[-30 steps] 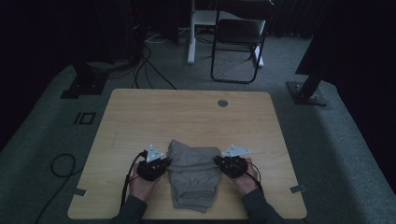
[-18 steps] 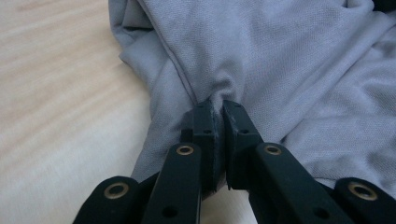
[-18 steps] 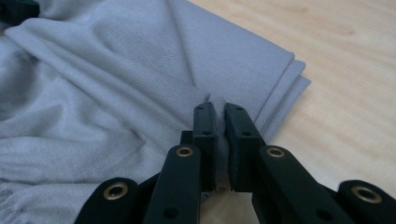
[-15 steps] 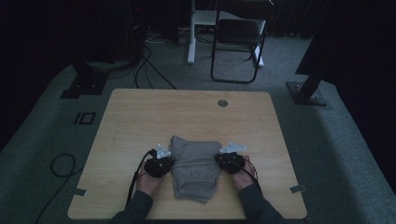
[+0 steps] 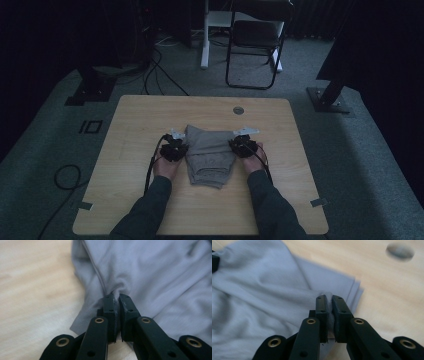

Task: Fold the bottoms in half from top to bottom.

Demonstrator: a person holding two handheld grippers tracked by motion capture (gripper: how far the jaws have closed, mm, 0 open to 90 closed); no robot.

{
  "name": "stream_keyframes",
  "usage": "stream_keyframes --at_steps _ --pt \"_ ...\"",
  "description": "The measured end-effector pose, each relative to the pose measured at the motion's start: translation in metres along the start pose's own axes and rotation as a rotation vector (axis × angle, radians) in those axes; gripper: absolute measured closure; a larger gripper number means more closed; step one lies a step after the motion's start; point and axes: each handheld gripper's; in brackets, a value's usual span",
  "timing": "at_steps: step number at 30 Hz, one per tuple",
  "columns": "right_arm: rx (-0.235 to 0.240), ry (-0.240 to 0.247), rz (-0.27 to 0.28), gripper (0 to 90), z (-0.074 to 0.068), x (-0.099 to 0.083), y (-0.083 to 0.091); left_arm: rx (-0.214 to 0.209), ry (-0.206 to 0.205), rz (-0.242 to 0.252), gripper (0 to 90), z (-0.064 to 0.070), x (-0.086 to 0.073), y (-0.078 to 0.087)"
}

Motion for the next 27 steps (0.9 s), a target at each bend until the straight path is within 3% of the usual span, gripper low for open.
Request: stream_keyframes --at_steps 1,2,3,4,6,8,11,12,17,18,20,22,23,27 --pt "0.0 0.0 0.0 84.7 0.0 0.0 0.0 0.0 0.0 0.0 85.2 0.0 0.0 0.0" --pt "0.009 0.015 0.046 84.7 -0.001 0.009 0.014 -0.011 0.006 0.056 85.2 -0.002 0.007 0.016" --pt "0.013 0.018 0.061 84.7 -0.001 0.012 0.019 -0.017 0.011 0.086 85.2 -0.003 0.011 0.025" --pt "0.018 0.016 0.081 84.7 -0.002 0.016 0.025 -0.017 0.011 0.086 85.3 -0.003 0.011 0.025" --pt "0.029 0.015 0.119 84.7 -0.002 0.022 0.039 -0.04 0.016 0.164 85.2 -0.004 0.02 0.051" --pt "0.037 0.018 0.147 84.7 -0.003 0.025 0.049 -0.059 0.019 0.206 85.2 -0.003 0.023 0.067" --pt "0.047 0.024 0.171 84.7 -0.004 0.026 0.06 -0.07 0.01 0.231 85.2 0.0 0.024 0.078" --pt "0.056 0.034 0.193 84.7 -0.007 0.026 0.071 -0.085 0.009 0.252 85.2 0.002 0.022 0.086" --pt "0.077 0.058 0.218 84.6 -0.014 0.015 0.091 -0.13 0.028 0.282 84.8 0.007 0.013 0.102" --pt "0.086 0.06 0.221 84.4 -0.015 0.011 0.095 -0.17 0.032 0.288 83.7 0.011 0.004 0.109" --pt "0.102 0.065 0.218 82.9 -0.018 0.001 0.101 -0.205 0.022 0.297 78.7 0.014 -0.007 0.116" --pt "0.12 0.061 0.22 78.3 -0.019 -0.005 0.105 -0.201 0.019 0.302 69.9 0.015 -0.012 0.118" --pt "0.152 0.048 0.223 61.2 -0.017 -0.017 0.111 -0.186 0.017 0.298 67.0 0.015 -0.02 0.121" --pt "0.136 0.026 0.208 55.1 -0.014 -0.03 0.115 -0.167 0.008 0.254 63.6 0.015 -0.027 0.116"
Point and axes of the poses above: each handheld gripper's, and its own axes: y roughly backward along the jaws, x roughly out of its top, z roughly to its right, and after that the axes turned 2 degrees about -y, right-handed
